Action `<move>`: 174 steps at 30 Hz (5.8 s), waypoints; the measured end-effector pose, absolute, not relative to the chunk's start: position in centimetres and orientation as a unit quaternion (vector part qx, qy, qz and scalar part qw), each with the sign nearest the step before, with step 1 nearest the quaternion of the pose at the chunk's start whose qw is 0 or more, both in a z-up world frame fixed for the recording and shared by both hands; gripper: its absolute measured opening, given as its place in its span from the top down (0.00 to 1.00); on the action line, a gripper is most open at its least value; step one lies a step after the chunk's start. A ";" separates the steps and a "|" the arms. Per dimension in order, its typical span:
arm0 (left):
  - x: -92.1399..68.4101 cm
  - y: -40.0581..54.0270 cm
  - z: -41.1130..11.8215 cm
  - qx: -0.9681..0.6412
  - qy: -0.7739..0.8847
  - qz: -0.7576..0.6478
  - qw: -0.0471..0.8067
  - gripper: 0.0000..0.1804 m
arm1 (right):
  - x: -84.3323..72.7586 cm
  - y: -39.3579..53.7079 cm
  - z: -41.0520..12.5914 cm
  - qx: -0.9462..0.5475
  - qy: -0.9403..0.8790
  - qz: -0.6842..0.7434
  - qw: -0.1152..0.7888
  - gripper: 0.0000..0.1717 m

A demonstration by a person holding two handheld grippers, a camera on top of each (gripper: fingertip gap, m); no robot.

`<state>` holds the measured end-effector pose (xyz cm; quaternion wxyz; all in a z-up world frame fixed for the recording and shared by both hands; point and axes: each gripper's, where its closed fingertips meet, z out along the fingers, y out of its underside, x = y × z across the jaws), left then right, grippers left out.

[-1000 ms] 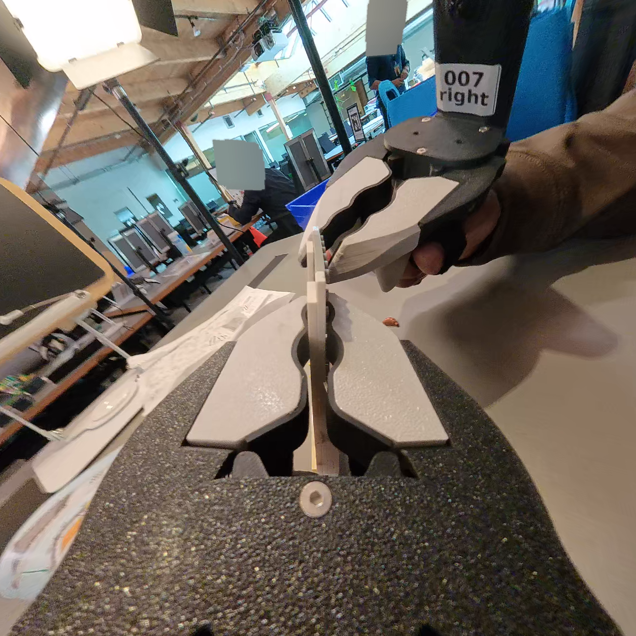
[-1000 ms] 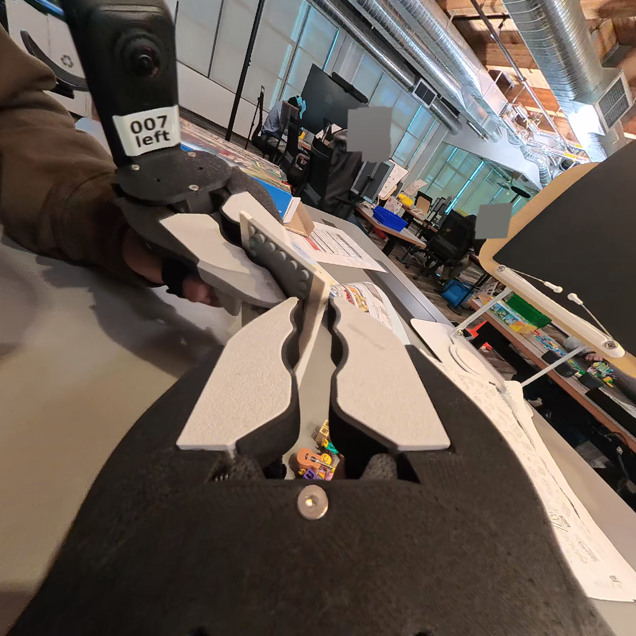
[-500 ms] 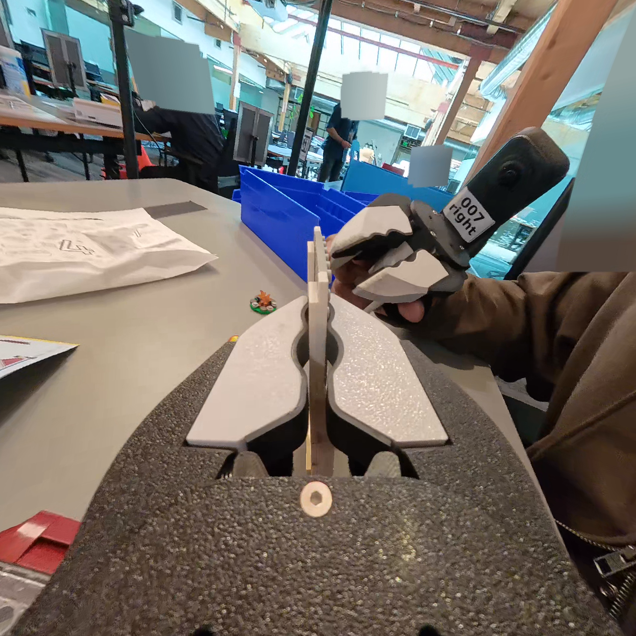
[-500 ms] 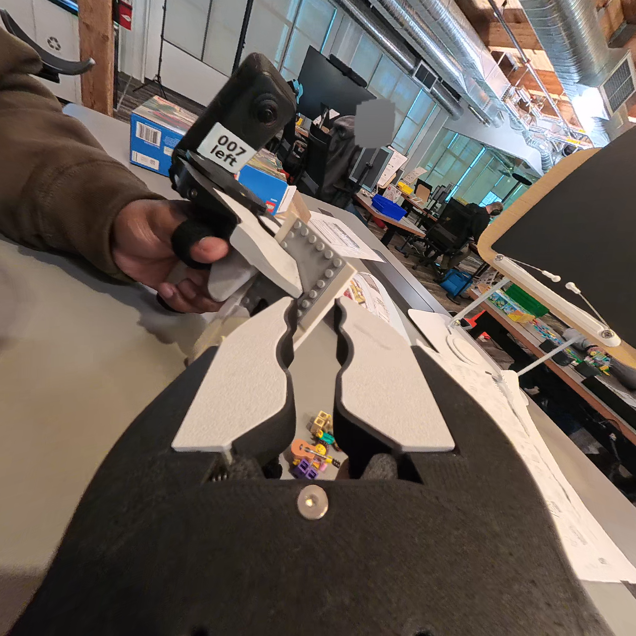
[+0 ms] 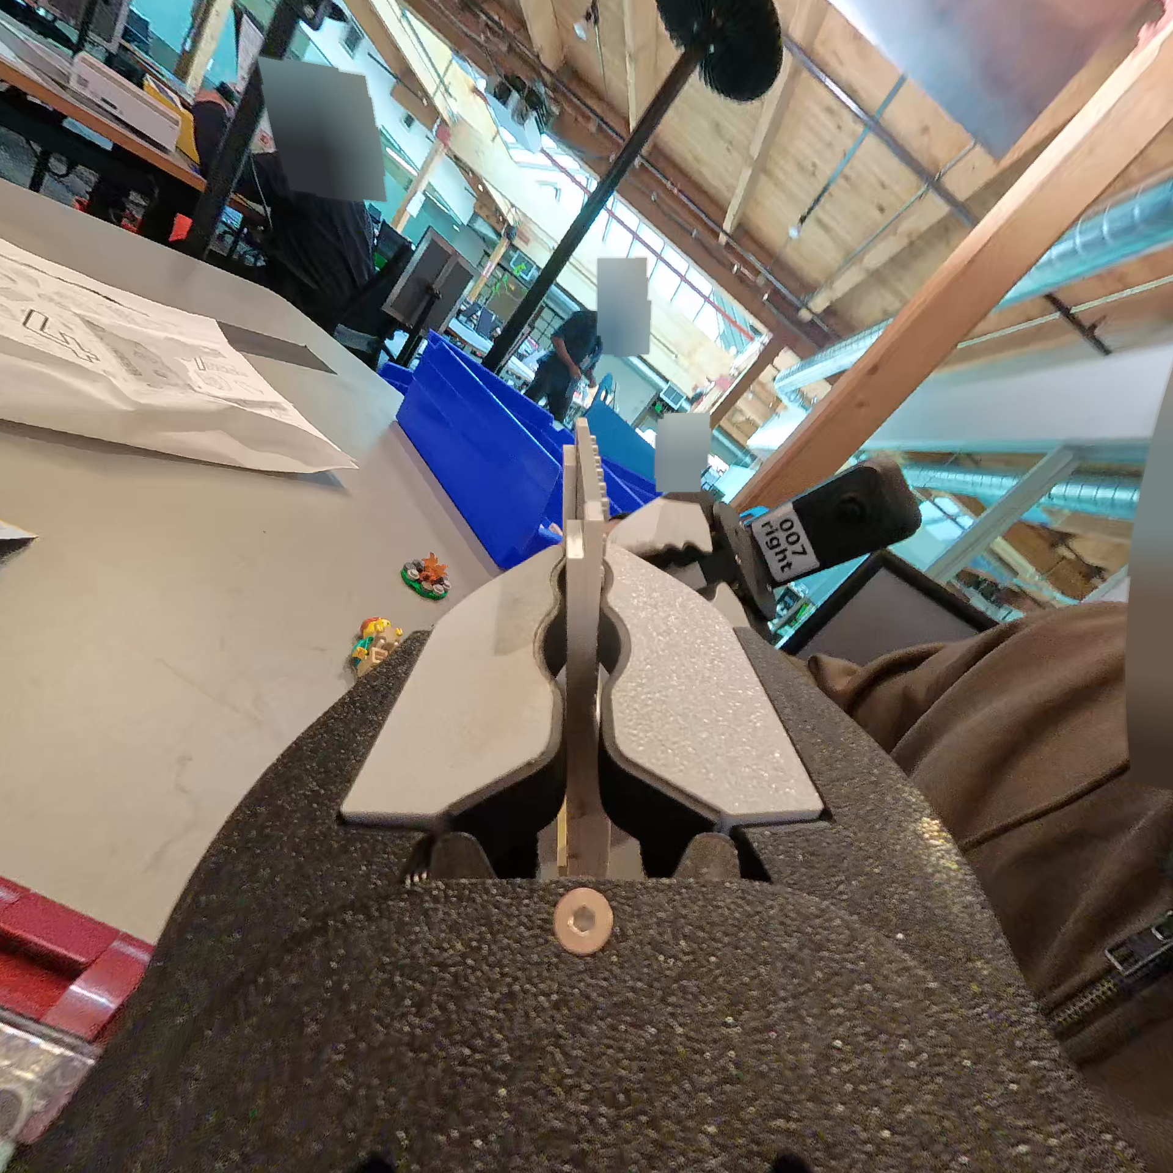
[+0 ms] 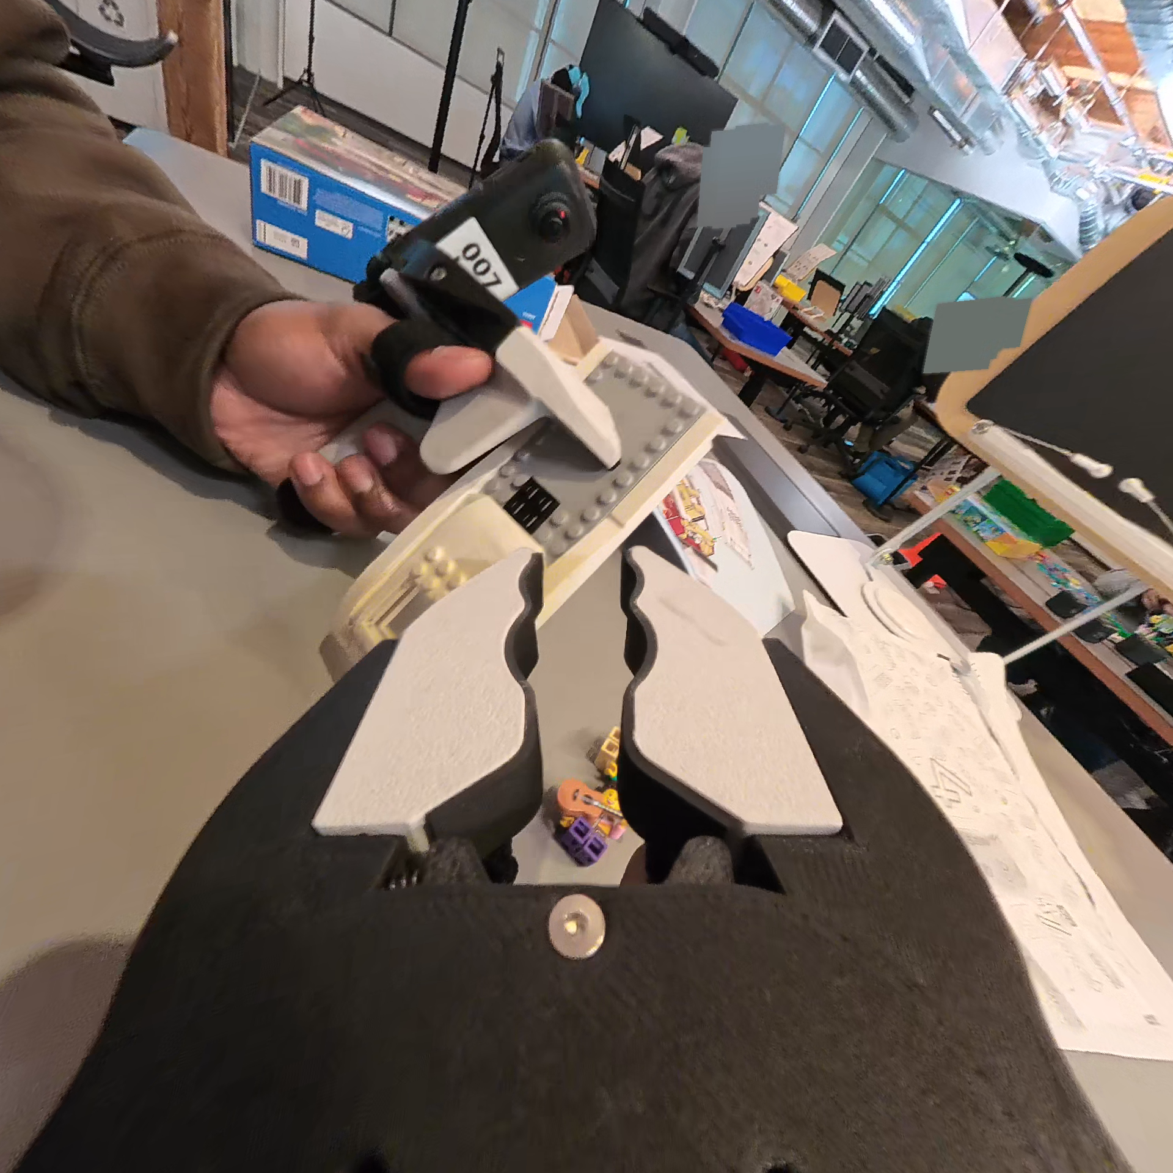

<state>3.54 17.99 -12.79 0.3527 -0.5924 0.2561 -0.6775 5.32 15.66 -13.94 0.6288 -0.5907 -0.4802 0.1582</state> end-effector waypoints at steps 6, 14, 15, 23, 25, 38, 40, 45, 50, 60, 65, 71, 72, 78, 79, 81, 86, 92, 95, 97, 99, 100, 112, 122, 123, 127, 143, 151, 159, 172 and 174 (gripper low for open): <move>2.4 19.5 -12.0 -0.585 0.204 -0.693 0.369 0.98 | 4.9 15.4 -14.9 -0.601 -0.494 0.167 0.607 0.86; 1.0 20.7 -11.0 -0.561 0.151 -0.719 0.380 0.98 | 4.6 15.4 -16.1 -0.607 -0.514 0.149 0.588 0.85; 0.9 20.8 -10.9 -0.557 0.146 -0.724 0.379 0.98 | 4.6 15.4 -16.2 -0.609 -0.515 0.149 0.585 0.85; -0.1 20.8 -9.5 -0.508 0.137 -0.759 0.384 0.98 | 4.6 15.3 -16.4 -0.625 -0.505 0.186 0.566 0.82; -0.1 20.6 -9.2 -0.496 0.147 -0.765 0.384 0.97 | 4.6 15.2 -16.6 -0.629 -0.506 0.194 0.557 0.82; 0.4 19.8 -8.8 -0.499 0.194 -0.738 0.410 0.97 | 4.6 15.0 -17.5 -0.639 -0.518 0.197 0.533 0.87; 0.5 19.8 -8.9 -0.504 0.195 -0.735 0.410 0.96 | 4.6 15.0 -17.6 -0.643 -0.517 0.199 0.530 0.88; 0.8 20.2 -9.4 -0.518 0.187 -0.733 0.399 0.91 | 4.8 15.1 -17.4 -0.647 -0.505 0.220 0.527 0.90; 0.8 20.2 -9.5 -0.520 0.188 -0.731 0.399 0.90 | 4.8 15.0 -17.2 -0.652 -0.496 0.241 0.521 0.90; 1.5 20.0 -10.2 -0.536 0.194 -0.728 0.380 0.90 | 5.0 15.1 -17.0 -0.676 -0.452 0.313 0.490 0.91; 1.6 19.8 -10.2 -0.539 0.209 -0.717 0.389 0.91 | 4.9 15.1 -17.4 -0.679 -0.457 0.310 0.483 0.91; 1.6 19.6 -10.4 -0.545 0.228 -0.699 0.404 0.97 | 4.8 15.1 -17.5 -0.678 -0.466 0.293 0.486 0.89; 1.6 19.6 -10.4 -0.546 0.226 -0.699 0.402 0.97 | 4.8 15.1 -17.4 -0.677 -0.466 0.293 0.488 0.89; 1.9 19.6 -10.8 -0.557 0.235 -0.690 0.399 0.97 | 5.0 15.3 -16.8 -0.673 -0.456 0.294 0.503 0.89; 2.0 19.4 -10.9 -0.557 0.240 -0.689 0.396 0.97 | 5.0 15.3 -16.7 -0.672 -0.454 0.295 0.505 0.88; 2.4 18.8 -11.1 -0.558 0.255 -0.689 0.387 0.97 | 5.0 15.3 -16.3 -0.668 -0.451 0.302 0.509 0.88; 3.3 17.6 -11.7 -0.564 0.290 -0.683 0.362 0.97 | 5.0 15.4 -15.6 -0.663 -0.439 0.309 0.522 0.87; 4.0 16.7 -12.2 -0.579 0.332 -0.640 0.381 0.97 | 5.7 16.0 -13.7 -0.647 -0.411 0.297 0.570 0.86; 3.9 15.8 -10.9 -0.560 0.370 -0.595 0.442 0.97 | 6.0 16.0 -12.0 -0.624 -0.397 0.277 0.613 0.86; 3.9 15.4 -10.6 -0.552 0.409 -0.538 0.488 0.98 | 6.1 15.7 -10.8 -0.603 -0.399 0.249 0.645 0.86; 4.1 15.3 -10.9 -0.546 0.443 -0.480 0.525 0.98 | 6.0 15.3 -10.1 -0.579 -0.411 0.207 0.672 0.86; 4.2 15.2 -11.2 -0.544 0.456 -0.456 0.537 0.98 | 5.9 15.1 -9.8 -0.567 -0.420 0.184 0.684 0.86; 5.2 13.8 -13.4 -0.473 0.567 -0.265 0.620 0.98 | 5.2 13.8 -10.4 -0.425 -0.547 -0.099 0.715 0.83; 5.0 14.4 -14.1 -0.452 0.594 -0.186 0.638 0.98 | 5.7 14.4 -11.4 -0.413 -0.572 -0.164 0.690 0.88; 5.0 14.5 -14.1 -0.451 0.596 -0.180 0.640 0.98 | 5.7 14.4 -11.5 -0.412 -0.573 -0.167 0.688 0.89; 4.9 14.7 -14.3 -0.450 0.599 -0.162 0.642 0.98 | 5.9 14.5 -11.7 -0.407 -0.577 -0.186 0.683 0.90; 4.7 15.5 -14.6 -0.538 0.539 -0.279 0.584 0.98 | 5.9 14.6 -12.2 -0.420 -0.579 -0.189 0.673 0.93; 3.7 17.2 -13.5 -0.585 0.479 -0.362 0.545 0.98 | 5.8 14.6 -11.7 -0.420 -0.563 -0.193 0.685 0.99; 4.2 16.2 -13.5 -0.577 0.463 -0.432 0.515 0.98 | 10.3 17.9 -9.5 -0.506 -0.446 -0.260 0.691 0.99; 4.4 16.1 -14.1 -0.588 0.452 -0.461 0.486 0.98 | 34.0 20.0 -7.1 -0.703 -0.079 -0.396 0.586 0.91; 4.5 15.9 -14.1 -0.589 0.450 -0.474 0.475 0.98 | 32.4 20.4 -7.1 -0.696 -0.111 -0.381 0.598 0.89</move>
